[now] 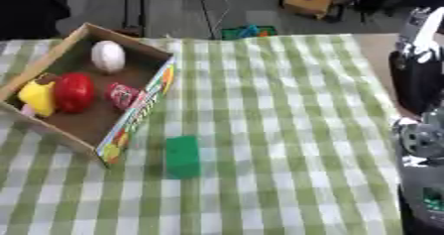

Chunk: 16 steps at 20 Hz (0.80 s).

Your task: Pick up objects on the table and place them in the box.

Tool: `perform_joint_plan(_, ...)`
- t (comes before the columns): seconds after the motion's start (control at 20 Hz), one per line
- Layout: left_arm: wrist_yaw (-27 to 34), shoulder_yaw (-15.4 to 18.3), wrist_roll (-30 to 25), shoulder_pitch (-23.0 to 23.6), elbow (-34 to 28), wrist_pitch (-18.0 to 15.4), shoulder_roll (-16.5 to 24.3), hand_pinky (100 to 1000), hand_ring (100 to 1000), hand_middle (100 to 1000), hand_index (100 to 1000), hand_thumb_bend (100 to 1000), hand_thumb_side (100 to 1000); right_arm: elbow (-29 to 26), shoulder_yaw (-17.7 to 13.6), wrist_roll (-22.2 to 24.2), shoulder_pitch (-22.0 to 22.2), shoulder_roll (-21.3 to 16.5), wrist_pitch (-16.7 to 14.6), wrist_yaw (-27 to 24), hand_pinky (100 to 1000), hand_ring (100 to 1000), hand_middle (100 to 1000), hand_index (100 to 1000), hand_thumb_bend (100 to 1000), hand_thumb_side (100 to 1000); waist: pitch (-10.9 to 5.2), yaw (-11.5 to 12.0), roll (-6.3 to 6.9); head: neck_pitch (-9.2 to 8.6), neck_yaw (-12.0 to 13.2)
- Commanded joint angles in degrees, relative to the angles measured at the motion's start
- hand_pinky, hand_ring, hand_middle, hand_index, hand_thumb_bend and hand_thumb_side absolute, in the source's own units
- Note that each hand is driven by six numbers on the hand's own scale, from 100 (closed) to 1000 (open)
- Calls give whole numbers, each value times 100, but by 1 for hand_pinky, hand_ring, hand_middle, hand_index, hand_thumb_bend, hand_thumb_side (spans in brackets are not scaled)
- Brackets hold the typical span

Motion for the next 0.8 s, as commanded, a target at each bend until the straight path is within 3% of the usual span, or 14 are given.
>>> perform_joint_plan(0.05, -31, 4, -48, -19, -81, 14, 119, 725, 621, 716, 759, 100, 1000, -133, 233, 887, -470, -548, 214, -171, 677, 794, 881, 964, 193, 965, -173, 15, -7, 65, -39)
perform_joint_plan(0.15, -33, -9, -58, 2, -81, 27, 123, 725, 620, 715, 758, 100, 1000, -76, 413, 1379, -804, -768, 274, -196, 724, 818, 894, 954, 228, 971, -216, 54, -29, 110, -74)
perform_joint_plan(0.25, -29, -30, -75, 31, -81, 47, 123, 725, 620, 715, 757, 100, 1000, 91, 751, 2367, -1413, -1047, 366, -193, 762, 838, 900, 951, 245, 972, -267, 102, -50, 168, -116)
perform_joint_plan(0.4, -26, -53, -103, 57, -81, 65, 123, 725, 620, 714, 757, 100, 1000, 372, 1137, 3659, -2173, -1196, 265, -88, 810, 866, 914, 958, 254, 979, -320, 129, -65, 231, -156)
perform_joint_plan(0.6, -21, -81, -137, 82, -81, 88, 113, 725, 620, 714, 756, 100, 1000, 938, 1509, 4825, -2887, -1079, -91, 79, 880, 904, 935, 971, 271, 982, -366, 152, -79, 283, -201)
perform_joint_plan(0.65, -17, -89, -145, 87, -81, 94, 111, 725, 619, 713, 755, 100, 1000, 1132, 1578, 5034, -3041, -1020, -187, 110, 904, 920, 937, 977, 264, 947, -377, 161, -81, 294, -214)
perform_joint_plan(0.8, -2, -114, -177, 106, -81, 119, 107, 725, 619, 713, 754, 100, 1000, 1950, 1752, 5582, -3541, -783, -441, 257, 924, 933, 948, 979, 276, 990, -415, 201, -83, 333, -270)
